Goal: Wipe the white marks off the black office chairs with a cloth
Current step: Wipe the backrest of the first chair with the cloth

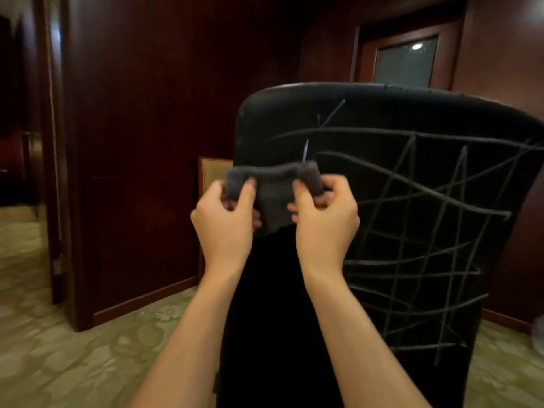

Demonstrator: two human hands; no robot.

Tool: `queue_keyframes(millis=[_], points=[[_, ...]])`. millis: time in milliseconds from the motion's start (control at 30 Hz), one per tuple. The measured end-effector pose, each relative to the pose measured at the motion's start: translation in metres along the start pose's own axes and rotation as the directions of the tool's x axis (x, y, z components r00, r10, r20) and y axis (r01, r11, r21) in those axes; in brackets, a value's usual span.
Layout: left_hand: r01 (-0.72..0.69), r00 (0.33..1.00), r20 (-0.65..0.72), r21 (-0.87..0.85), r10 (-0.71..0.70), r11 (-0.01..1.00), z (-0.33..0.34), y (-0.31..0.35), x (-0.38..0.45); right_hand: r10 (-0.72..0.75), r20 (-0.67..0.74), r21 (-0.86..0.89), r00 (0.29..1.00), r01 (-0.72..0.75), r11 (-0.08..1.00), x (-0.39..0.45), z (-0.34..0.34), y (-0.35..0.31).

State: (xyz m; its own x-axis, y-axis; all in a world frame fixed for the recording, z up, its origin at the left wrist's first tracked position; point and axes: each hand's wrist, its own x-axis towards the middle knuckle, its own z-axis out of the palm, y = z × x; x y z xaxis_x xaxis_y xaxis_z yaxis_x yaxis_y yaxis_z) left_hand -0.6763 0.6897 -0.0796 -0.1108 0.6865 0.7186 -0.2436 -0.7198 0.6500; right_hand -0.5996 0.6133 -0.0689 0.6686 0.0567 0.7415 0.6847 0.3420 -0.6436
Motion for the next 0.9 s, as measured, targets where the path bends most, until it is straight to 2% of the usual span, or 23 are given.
queue_keyframes(millis=[67,133,233,300,367,500,600,700,800,900], points=[[-0.054,0.998,-0.04,0.003,0.054,0.999,0.006,0.024,0.03,-0.086,0.031,0.005,0.996,0.086,0.996,0.023,0.008,-0.024],[-0.038,0.999,-0.028,0.009,0.038,0.999,0.007,0.031,0.042,-0.124,0.06,-0.089,0.99,0.129,0.988,0.031,0.013,-0.035],[0.011,1.0,0.005,0.093,-0.011,0.996,0.003,0.009,0.023,0.002,0.009,-0.311,1.0,0.001,0.95,0.017,0.012,-0.014],[0.066,0.997,0.024,0.092,-0.069,0.994,-0.002,-0.005,-0.001,0.103,-0.006,-0.314,0.995,-0.099,0.944,-0.002,0.007,0.006],[0.061,0.998,0.024,0.073,-0.062,0.996,-0.003,-0.006,-0.006,0.122,-0.001,-0.245,0.992,-0.119,0.962,-0.012,0.003,0.011],[-0.095,0.995,-0.025,0.034,0.096,0.995,0.009,0.026,0.037,-0.095,-0.051,-0.119,0.994,0.088,0.989,0.024,0.006,-0.028],[-0.153,0.988,-0.023,-0.004,0.153,0.988,0.019,0.059,0.071,-0.213,-0.01,-0.077,0.977,0.212,0.974,0.064,0.008,-0.065],[-0.111,0.993,0.052,0.031,0.11,0.993,0.02,0.058,0.072,-0.201,-0.002,-0.228,0.98,0.195,0.954,0.072,0.01,-0.058],[-0.078,0.993,0.098,0.101,0.068,0.992,0.016,0.018,0.028,-0.137,0.025,-0.403,0.99,0.135,0.905,0.042,0.0,-0.014],[-0.058,0.994,0.103,0.085,0.049,0.995,0.011,-0.004,0.002,-0.1,0.083,-0.446,0.992,0.126,0.886,0.018,-0.013,0.008]])
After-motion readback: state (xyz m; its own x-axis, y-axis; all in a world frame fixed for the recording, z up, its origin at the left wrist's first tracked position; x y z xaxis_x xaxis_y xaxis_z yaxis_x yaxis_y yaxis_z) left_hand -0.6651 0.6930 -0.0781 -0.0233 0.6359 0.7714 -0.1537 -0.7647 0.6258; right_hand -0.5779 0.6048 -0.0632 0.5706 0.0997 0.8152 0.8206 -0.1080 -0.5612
